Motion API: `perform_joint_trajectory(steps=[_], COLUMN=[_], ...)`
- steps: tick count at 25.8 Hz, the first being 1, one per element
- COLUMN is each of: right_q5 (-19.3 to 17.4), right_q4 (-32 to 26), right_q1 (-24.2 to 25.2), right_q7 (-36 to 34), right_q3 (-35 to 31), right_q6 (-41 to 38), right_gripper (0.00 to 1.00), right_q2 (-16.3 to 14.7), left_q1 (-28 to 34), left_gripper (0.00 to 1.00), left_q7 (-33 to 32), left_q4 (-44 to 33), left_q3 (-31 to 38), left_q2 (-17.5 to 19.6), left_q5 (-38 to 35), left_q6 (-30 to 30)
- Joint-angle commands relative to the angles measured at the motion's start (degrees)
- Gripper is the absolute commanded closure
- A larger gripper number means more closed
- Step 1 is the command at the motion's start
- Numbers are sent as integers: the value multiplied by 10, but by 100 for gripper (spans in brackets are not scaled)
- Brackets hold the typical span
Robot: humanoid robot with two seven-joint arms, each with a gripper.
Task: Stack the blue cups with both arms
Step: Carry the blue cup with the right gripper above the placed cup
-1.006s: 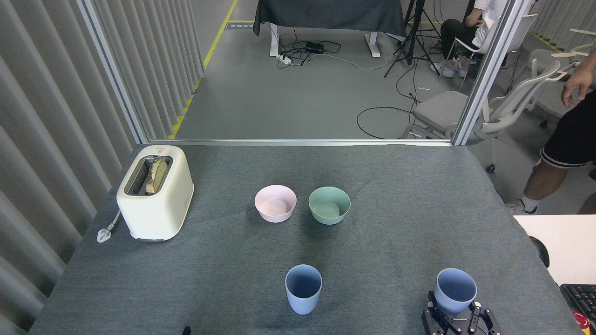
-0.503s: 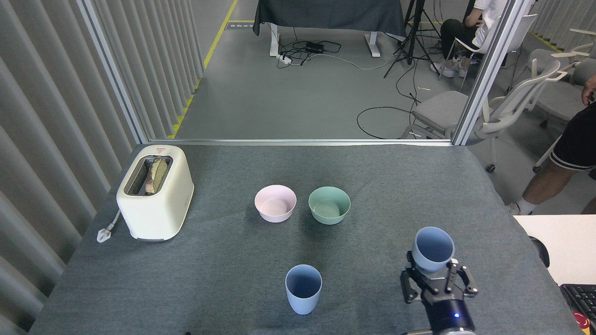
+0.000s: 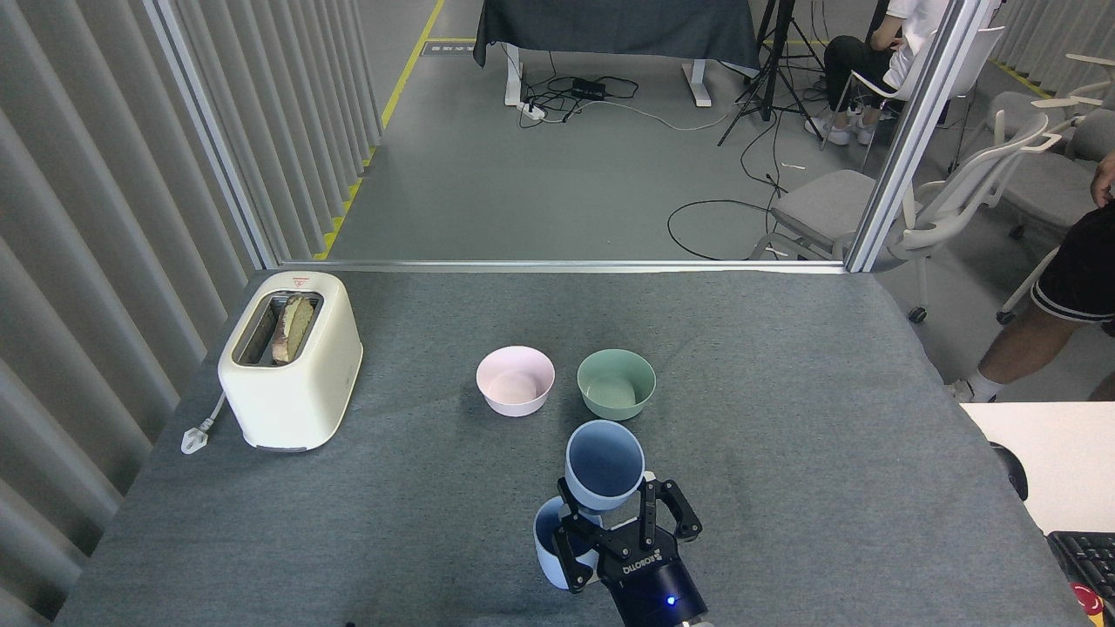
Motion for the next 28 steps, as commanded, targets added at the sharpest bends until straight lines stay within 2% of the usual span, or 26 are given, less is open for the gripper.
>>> perform_joint_trajectory(steps=[1,16,20,23,25,28], right_q5=[1,-6,-6,-6,-6,-6], right_q4=[-18,56,69,70,73,67], right_q1=[13,14,12,12,11,11], right_q7=[2,-1,-3,-2,-2,-8], right_q3=[16,10,9,8,8,8], right_q6=[-1,-1,0,0,1,-2], right_gripper=[30,27,27,15,1,1], right_q2=[0,13,25,27,31,30], left_q1=[-1,-1,-1,-2,-1,-1], left_gripper=[0,0,0,0,0,0], left_q7=[0,0,0,0,0,0], left_q4=[1,2,2,2,2,2], left_q3=[-1,-1,-1,-1,-1,-1], left_q2=[0,0,0,0,0,0], left_q5=[0,0,0,0,0,0], left_q6=[0,0,0,0,0,0])
